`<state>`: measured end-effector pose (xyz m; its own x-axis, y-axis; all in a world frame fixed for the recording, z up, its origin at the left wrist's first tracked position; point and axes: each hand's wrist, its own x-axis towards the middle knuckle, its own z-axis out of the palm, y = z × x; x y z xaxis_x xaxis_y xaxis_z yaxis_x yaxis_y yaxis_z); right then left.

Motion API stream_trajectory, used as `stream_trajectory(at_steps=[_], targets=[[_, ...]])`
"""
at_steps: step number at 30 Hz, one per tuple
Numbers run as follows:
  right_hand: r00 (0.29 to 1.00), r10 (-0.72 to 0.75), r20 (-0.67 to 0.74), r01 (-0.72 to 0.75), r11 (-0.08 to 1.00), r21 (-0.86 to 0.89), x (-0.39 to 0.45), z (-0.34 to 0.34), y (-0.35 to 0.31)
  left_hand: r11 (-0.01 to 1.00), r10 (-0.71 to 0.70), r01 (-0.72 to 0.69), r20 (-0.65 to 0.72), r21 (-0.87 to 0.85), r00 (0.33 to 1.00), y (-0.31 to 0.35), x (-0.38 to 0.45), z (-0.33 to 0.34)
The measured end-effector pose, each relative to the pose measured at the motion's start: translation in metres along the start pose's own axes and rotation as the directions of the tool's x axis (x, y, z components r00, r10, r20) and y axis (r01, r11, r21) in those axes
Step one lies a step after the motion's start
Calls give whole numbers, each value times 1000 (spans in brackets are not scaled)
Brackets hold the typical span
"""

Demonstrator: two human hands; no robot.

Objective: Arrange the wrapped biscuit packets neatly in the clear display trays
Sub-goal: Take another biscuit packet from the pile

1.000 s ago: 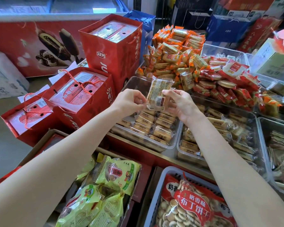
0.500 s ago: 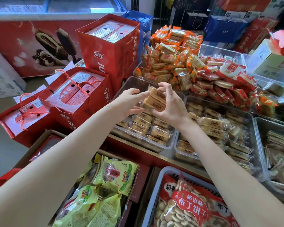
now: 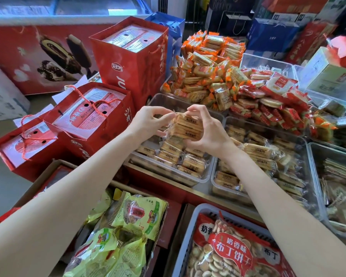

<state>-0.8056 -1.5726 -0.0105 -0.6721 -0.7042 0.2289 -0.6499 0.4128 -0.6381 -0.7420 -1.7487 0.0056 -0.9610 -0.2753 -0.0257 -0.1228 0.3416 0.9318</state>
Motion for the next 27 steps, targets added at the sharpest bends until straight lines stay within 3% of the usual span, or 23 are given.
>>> stream_trajectory(at_steps=[3, 6, 10, 15, 21, 25, 27], targets=[[994, 91, 61, -97, 988, 120, -2, -12, 6, 996, 13, -24, 129, 85, 992, -1, -1, -11], [992, 104, 73, -116, 974, 195, 0, -17, 7, 964, 73, -94, 95, 248, 993, 0, 0, -9], [989, 90, 119, -119, 956, 268, 0, -25, 3, 973, 40, -54, 67, 224, 997, 3, 2, -8], [984, 109, 139, -147, 941, 306, -3, -29, 4, 924, 128, -141, 60, 356, 990, 6, -2, -11], [981, 134, 141, -175, 926, 336, -3, -34, 3, 895, 125, -147, 79, 420, 989, 13, 2, -15], [975, 151, 160, -183, 960, 213, -3, -39, 0, 984, -33, -21, 296, 176, 955, 18, -3, -15], [975, 138, 177, -168, 971, 171, -3, -36, -3, 982, -14, -57, 364, 181, 931, 18, -5, -6]])
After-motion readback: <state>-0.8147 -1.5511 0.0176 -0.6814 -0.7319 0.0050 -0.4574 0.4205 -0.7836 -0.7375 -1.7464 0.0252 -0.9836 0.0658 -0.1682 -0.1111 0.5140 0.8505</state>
